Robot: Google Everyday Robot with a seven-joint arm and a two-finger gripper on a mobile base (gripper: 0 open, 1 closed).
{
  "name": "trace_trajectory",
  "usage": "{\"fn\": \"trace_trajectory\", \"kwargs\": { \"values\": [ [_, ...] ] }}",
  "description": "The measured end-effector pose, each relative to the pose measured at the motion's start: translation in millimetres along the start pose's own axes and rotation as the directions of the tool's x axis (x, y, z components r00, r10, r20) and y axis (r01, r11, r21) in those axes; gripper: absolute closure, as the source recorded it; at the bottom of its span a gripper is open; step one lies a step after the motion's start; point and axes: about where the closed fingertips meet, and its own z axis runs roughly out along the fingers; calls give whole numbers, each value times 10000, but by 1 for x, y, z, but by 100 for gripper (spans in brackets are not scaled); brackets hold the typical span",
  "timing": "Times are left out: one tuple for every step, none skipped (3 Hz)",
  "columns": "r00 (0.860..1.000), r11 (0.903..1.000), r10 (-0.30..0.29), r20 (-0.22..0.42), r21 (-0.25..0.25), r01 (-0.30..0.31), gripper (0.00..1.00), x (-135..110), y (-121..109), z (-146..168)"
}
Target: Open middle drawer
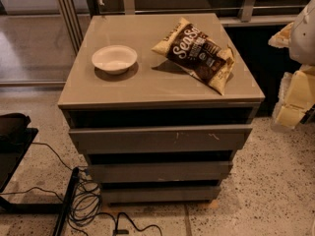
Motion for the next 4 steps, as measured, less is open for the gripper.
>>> {"fn": "trace_trajectory", "kwargs": {
  "values": [
    [9999,9999,-105,92,-12,105,0,-5,3,2],
    [9948,9972,-737,702,131,730,0,-19,29,13],
    [9801,9921,-1251,1538,283,1222,0,-19,62,50],
    [9714,9863,-1637,1719,488,1576,0,-11,86,89]
  ]
}}
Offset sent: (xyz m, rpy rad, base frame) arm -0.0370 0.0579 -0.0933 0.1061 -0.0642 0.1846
